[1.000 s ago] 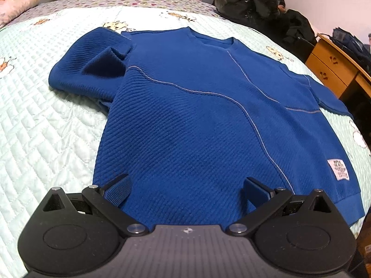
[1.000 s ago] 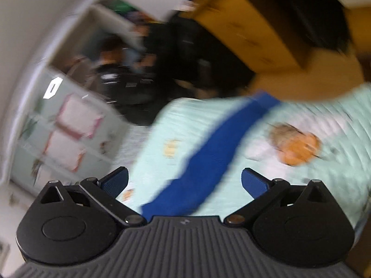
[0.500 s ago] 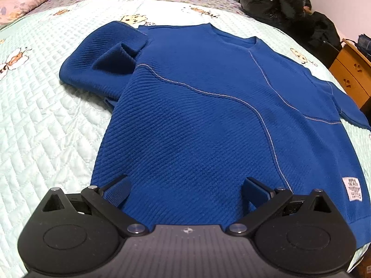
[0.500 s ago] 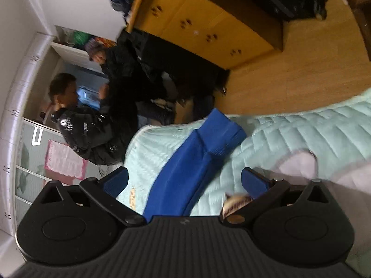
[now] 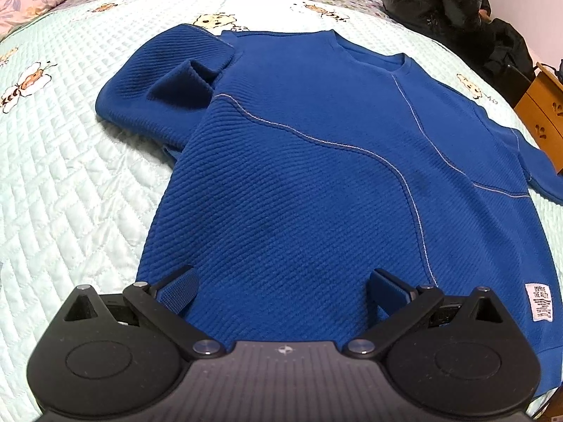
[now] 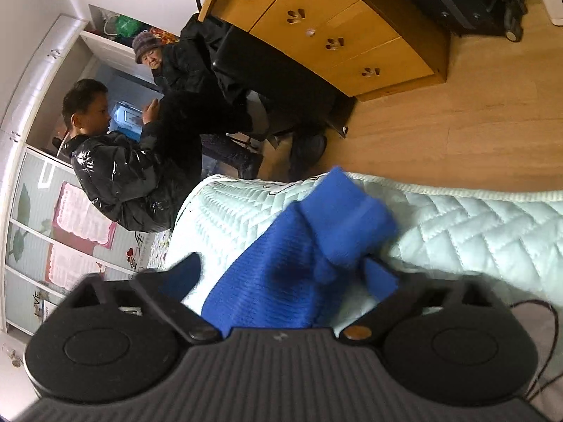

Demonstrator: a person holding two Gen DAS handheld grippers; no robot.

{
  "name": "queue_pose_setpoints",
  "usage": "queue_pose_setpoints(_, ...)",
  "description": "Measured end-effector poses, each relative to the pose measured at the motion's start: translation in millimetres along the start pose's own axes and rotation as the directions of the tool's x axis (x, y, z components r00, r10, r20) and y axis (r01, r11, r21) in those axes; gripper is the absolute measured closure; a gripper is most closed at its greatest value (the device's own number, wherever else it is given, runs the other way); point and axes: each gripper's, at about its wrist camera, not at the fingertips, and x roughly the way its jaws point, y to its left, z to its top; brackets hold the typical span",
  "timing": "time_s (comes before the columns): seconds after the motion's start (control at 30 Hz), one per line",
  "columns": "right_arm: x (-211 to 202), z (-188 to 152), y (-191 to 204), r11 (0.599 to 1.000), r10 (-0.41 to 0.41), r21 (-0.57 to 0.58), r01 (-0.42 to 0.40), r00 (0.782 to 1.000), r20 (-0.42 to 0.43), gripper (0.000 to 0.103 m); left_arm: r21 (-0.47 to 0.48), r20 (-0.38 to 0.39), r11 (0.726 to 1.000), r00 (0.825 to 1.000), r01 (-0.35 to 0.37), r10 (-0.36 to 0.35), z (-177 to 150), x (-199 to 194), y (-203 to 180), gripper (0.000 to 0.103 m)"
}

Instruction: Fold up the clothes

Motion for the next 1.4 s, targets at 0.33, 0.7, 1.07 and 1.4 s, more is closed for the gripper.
queue_pose_setpoints(0.33,-14,-7,14,0.992,-0.042,-0.119,0.050,0.997,0.064,0.082,0.019,-0.004,1.000,1.000,-0.017,0.017,-1,0,-3,0.001)
queue_pose_setpoints(0.7,-27,-3,29,0.882,-0.280,-0.336,0.331,0.941,0.191,0.091,0.044,0.005,0.999,1.000,-0.020,0.019,-4,-1,-5,0.001)
queue_pose_setpoints(1.07,-61,1,2,0.910,-0.364,-0.117,0.397,0.903,0.228,0.085,0.035,0.019,0.999,0.999,0.027,-0.028,-5,-3,2,0.001)
queue_pose_setpoints(1.4,-64,-201,106,0.882,0.121,-0.432,-0.190,0.976,-0.182,0.031,-0.134,0.159,0.965,0.966,0.227,-0.205,7,-33,35,0.012)
